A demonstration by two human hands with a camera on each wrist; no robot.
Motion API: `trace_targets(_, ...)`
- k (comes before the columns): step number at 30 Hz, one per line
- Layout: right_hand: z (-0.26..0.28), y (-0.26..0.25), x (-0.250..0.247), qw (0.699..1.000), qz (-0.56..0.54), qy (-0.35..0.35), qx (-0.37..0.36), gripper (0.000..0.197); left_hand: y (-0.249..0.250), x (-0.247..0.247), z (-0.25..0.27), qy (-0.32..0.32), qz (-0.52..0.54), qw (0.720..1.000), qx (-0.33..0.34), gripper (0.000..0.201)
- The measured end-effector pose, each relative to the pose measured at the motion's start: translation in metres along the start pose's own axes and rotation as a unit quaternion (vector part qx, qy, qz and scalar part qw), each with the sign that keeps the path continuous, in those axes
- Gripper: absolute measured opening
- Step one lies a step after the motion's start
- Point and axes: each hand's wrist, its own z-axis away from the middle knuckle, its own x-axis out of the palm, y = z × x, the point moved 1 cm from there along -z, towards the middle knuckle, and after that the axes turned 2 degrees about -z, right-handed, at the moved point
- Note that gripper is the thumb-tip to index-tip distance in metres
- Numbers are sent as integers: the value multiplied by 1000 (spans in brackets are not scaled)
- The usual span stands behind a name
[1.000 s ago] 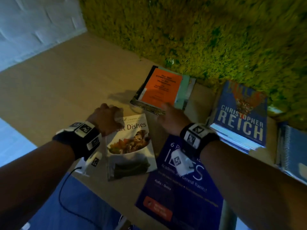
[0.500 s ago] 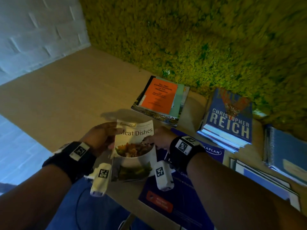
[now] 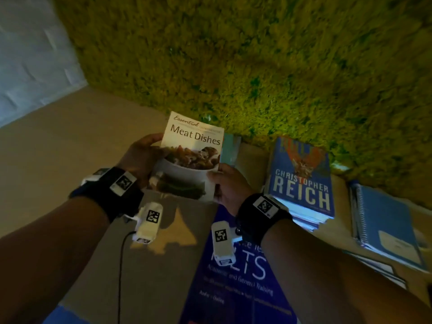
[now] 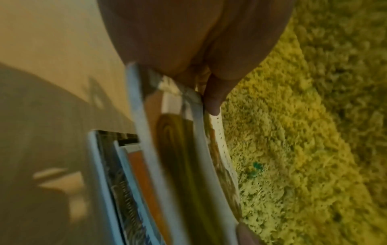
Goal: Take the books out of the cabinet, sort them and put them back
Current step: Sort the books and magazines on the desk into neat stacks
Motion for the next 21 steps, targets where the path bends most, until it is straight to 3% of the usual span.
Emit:
trace_targets(2, -19, -14, -5, 999, 19, 50, -6, 18, 5, 12, -24, -4, -1, 1000, 12, 32)
trace_targets(4, -37, -25, -12, 992, 78, 93, -22, 12, 6, 28, -45, -11, -4, 1000, -6, 42)
trace_targets(5, -46, -29, -16, 982, 147, 110, -31, 8, 3, 32, -54, -4, -57, 998, 4, 52)
trace_targets(6, -56, -29, -19, 965, 230, 121, -26, 21, -3, 35, -64, -3, -112, 994, -5, 62)
trace_targets(7, -65, -27, -22, 940, 312, 135, -12, 45, -10, 35, -70, -6, -201, 979, -6, 75)
trace_targets(9, -77, -15, -28, 901, 400, 164, 32, 89, -25, 33, -74, -39, -346, 937, -19, 94)
trace_targets(11, -86, 1, -35, 894, 418, 148, 54, 102, -41, 31, -75, -70, -401, 913, -30, 103)
trace_targets(14, -84, 8, -33, 893, 429, 125, 55, 97, -50, 30, -71, -63, -450, 890, -29, 91)
trace_targets(16, -81, 5, -27, 889, 443, 111, 48, 78, -53, 22, -68, -30, -459, 887, -41, 87)
trace_targets(18, -76, 6, -16, 897, 431, 84, 48, 53, -65, 5, -67, 12, -458, 887, -57, 91)
trace_targets(21, -68, 11, 6, 889, 454, 23, 48, 48, -73, -18, -48, 41, -472, 876, -89, 96)
